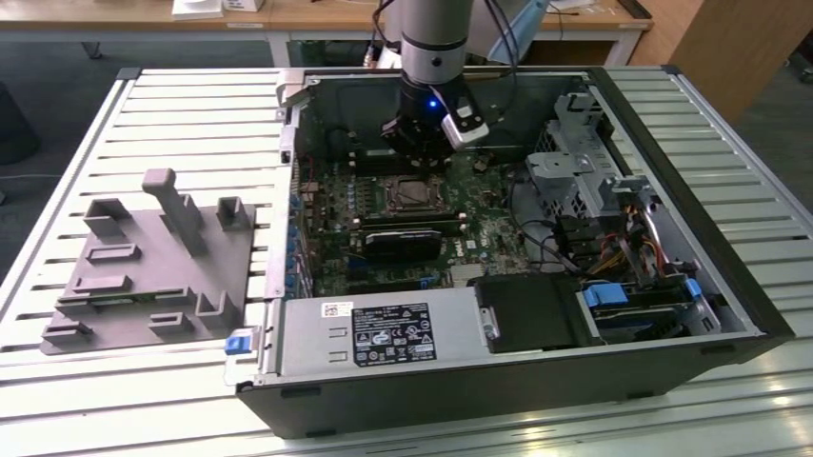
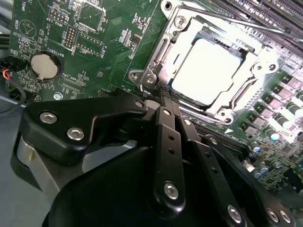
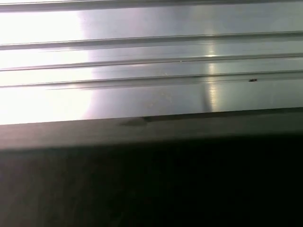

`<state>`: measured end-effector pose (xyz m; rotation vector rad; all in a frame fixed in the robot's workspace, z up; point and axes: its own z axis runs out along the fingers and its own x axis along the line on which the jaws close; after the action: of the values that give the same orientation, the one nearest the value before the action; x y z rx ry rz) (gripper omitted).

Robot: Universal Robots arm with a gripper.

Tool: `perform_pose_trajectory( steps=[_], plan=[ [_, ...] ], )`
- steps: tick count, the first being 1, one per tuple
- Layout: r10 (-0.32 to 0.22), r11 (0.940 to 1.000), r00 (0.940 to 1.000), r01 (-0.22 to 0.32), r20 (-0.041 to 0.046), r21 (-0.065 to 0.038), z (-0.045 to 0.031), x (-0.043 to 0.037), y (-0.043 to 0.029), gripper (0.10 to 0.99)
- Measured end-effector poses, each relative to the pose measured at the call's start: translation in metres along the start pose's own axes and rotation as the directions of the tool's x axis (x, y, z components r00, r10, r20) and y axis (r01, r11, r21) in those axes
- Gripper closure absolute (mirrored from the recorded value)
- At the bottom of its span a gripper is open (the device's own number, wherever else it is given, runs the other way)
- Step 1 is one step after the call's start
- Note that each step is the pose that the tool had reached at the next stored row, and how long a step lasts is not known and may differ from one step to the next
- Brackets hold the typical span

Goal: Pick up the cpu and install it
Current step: 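Install the first cpu locking lever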

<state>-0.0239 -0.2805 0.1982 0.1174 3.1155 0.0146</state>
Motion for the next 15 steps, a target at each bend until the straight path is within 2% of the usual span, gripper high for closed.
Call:
perform_pose_trajectory(
  steps=[5, 11, 15],
  plan=[
    [0.000, 1.0000, 1.0000, 0.000, -0.0001, -0.001, 0.0008, 0.0000, 0.0013, 0.980],
    [0.000, 0.9999, 1.0000, 0.000, -0.0010, -0.016, 0.0008, 0.0000, 0.0017, 0.980],
    [0.000, 0.9999, 1.0000, 0.000, -0.0012, -0.017, -0.0039, -0.0001, 0.0017, 0.980]
  ],
)
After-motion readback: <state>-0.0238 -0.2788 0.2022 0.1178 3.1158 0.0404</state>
